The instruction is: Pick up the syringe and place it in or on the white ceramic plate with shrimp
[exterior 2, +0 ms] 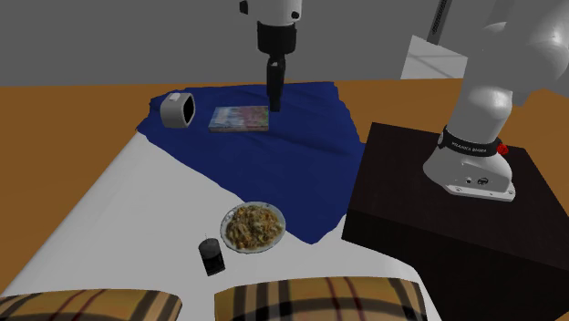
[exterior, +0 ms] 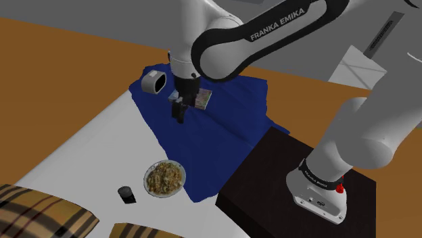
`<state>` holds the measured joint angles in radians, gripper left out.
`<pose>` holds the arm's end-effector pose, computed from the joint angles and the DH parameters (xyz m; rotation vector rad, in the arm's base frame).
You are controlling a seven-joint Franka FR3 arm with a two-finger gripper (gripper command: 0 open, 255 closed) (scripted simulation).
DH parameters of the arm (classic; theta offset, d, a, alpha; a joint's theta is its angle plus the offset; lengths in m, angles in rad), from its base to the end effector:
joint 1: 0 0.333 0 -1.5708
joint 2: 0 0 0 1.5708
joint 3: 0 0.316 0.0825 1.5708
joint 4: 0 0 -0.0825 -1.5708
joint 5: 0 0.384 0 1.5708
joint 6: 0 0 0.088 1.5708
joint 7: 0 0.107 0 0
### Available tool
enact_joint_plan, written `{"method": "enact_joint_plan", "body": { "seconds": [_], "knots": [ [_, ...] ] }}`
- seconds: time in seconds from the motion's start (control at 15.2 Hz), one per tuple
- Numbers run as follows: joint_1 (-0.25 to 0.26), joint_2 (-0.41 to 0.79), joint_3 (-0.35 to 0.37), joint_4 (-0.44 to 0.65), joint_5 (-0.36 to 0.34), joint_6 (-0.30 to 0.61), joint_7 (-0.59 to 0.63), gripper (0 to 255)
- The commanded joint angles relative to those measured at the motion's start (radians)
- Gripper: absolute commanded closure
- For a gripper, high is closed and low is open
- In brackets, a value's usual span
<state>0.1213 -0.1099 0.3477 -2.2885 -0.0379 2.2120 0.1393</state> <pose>0.4474 0.2269 0.3973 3.0365 0.5377 0.0703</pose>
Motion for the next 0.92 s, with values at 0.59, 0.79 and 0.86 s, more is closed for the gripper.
{"method": "enact_joint_plan", "body": {
  "seconds": [0.59, 0.79, 0.86],
  "knots": [
    [0.097, 0.398, 0.052, 0.235, -0.180, 0.112, 0.151, 0],
    [0.142, 0.505, 0.048, 0.320, -0.227, 0.119, 0.183, 0],
    [0.158, 0.541, 0.045, 0.350, -0.240, 0.120, 0.192, 0]
  ]
}}
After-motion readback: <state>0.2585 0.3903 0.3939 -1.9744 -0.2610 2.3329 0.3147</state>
